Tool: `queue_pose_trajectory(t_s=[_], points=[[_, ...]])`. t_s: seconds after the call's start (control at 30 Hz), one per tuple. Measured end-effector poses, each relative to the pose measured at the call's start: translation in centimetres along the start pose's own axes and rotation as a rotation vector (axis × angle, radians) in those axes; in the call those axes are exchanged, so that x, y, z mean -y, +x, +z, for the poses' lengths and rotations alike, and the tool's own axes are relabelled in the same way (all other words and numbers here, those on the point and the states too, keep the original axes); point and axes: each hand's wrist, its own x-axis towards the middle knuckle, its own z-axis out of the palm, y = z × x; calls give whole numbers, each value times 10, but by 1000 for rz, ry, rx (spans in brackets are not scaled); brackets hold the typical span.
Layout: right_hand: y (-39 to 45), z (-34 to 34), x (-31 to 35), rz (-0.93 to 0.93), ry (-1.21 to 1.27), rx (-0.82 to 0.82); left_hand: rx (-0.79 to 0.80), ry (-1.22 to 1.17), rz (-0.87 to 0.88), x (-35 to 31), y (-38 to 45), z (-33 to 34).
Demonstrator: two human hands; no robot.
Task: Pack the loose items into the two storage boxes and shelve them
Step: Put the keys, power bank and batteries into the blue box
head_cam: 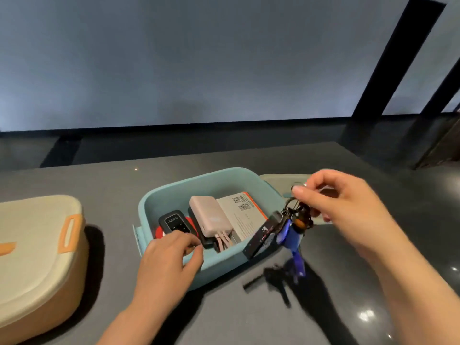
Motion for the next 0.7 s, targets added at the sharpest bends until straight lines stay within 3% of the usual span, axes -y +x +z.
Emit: queue_pose_trajectory(t_s=[0.2,0.37,0.5,0.7], points=[[31,58,47,-122,149,130,-92,-34,-26,17,-10,-11],[31,127,10,18,118,208,-166,-161,-95,30,-20,-14],[20,165,-26,141,-4,300,-202,-236,-161,33,-23,-15],[8,170,-41,122,-273,379,-175,-156,-148,29,-24,-15]])
